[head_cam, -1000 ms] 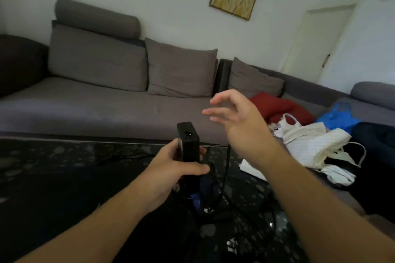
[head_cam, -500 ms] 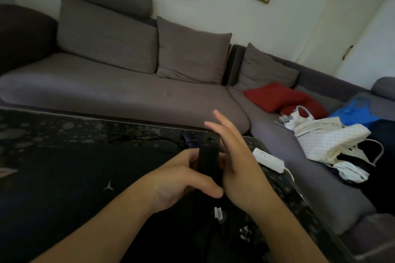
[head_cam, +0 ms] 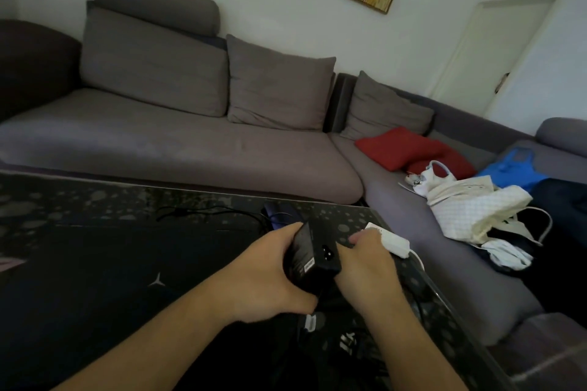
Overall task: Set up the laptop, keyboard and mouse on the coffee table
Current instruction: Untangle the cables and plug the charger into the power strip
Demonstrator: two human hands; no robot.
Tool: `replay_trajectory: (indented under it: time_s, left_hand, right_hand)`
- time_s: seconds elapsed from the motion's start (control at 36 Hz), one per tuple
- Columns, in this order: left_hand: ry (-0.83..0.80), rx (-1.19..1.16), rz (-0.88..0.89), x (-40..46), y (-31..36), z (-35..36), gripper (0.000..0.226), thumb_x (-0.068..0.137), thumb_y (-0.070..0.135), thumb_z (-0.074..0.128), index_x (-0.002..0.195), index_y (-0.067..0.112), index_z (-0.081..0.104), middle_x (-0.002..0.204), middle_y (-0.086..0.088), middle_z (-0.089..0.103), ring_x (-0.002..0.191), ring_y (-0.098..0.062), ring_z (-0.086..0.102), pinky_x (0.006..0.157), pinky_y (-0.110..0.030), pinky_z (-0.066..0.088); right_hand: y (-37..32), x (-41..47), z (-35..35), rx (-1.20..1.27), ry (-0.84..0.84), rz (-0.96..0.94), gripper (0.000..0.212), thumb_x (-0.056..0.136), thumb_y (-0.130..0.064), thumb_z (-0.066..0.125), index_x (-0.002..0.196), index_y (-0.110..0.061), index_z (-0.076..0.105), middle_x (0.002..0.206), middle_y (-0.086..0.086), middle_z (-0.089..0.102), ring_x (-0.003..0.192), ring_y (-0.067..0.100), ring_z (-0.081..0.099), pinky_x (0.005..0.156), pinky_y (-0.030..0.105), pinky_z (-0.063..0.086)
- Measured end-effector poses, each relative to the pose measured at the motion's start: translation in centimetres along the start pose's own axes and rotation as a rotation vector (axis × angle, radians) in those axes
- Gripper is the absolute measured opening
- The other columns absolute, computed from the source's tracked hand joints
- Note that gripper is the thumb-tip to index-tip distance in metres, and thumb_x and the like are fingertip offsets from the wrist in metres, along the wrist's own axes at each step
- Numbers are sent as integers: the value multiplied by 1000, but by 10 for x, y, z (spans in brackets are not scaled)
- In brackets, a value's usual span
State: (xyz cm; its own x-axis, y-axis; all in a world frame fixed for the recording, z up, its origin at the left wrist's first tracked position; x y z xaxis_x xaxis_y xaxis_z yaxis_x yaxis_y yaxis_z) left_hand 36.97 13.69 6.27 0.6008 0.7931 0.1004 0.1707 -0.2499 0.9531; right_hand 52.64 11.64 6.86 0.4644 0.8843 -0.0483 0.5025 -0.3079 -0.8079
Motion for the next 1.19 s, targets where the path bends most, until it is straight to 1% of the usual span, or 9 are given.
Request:
replay_trajectory:
  time_s: [0.08,0.17,0.25,0.33,0.47,0.56,0.72,0.89,1.19]
  left_hand:
    - [-25,55,21,-5,3,3,70,68,-1,88,123,35,64,115,14,74,108,-5,71,93,-31,60]
    - [-57,65,33,-10,4,7,75,69,3,90,130,36,61,119,16,71,111,-2,69,96,-27,57]
    - [-39,75,23,-11,2,1,77,68,3,90,130,38,61,119,17,71,112,-4,69,99,-33,57]
    - [7,55,20,-11,-1,-7,72,67,-1,89,124,35,64,116,13,74,108,-6,72,93,-32,58]
    - [103,14,-3,-12,-8,-22,71,67,-2,88,124,34,64,113,15,75,105,-4,72,93,-31,58]
    - [163,10,-2,-12,-10,-32,66,67,-4,87,118,31,65,110,12,76,100,-6,74,88,-31,61]
    - [274,-3,16,-10,-11,-43,58,63,-5,86,108,28,67,96,2,77,86,-17,76,78,-43,64]
    - [286,-19,84,-11,-1,-46,62,66,-7,86,113,28,66,102,4,75,90,-14,75,77,-30,63]
    - [360,33,176,-14,13,-52,66,64,-6,89,112,30,62,105,8,72,98,-9,71,84,-26,61]
  right_hand:
    - [8,0,14,542,-113,205,90,67,-28,75,150,-14,44,105,16,69,90,28,68,74,38,54]
    - [2,-1,13,758,-132,207,78,86,12,65,155,-16,39,107,20,74,80,29,78,57,34,57]
    - [-7,1,14,960,-179,205,79,84,27,55,154,-8,42,107,19,76,82,24,80,59,34,61]
    - [-16,4,4,1122,-114,103,69,83,30,32,146,5,49,93,15,69,60,16,64,43,24,50]
    - [-23,3,-19,997,-153,-58,50,97,4,42,145,-5,55,85,8,71,36,8,30,33,19,21]
    - [-34,-10,-28,868,-147,-189,32,105,-10,49,125,-11,74,87,11,72,34,8,20,38,19,15]
    - [-46,-22,-28,727,-174,-355,35,108,-1,46,107,-11,80,96,20,80,38,3,30,38,15,26]
    - [-43,-22,-25,677,-195,-422,51,106,5,46,92,-24,86,80,17,76,45,8,31,44,19,25]
    - [-46,-20,-25,561,-179,-475,46,105,6,47,90,-17,83,69,11,67,46,8,36,44,16,30]
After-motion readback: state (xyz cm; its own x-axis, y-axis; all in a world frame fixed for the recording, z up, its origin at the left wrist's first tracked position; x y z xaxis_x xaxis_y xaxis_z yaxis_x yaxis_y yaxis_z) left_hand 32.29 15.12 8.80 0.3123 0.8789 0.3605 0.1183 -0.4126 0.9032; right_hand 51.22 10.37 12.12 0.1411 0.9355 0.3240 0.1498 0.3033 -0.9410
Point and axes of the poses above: each hand's wrist, its own x-axis towards the middle knuckle, its own z-axis out of the palm, y = z × x, the point moved 6 cm from there along x, towards the middle knuckle
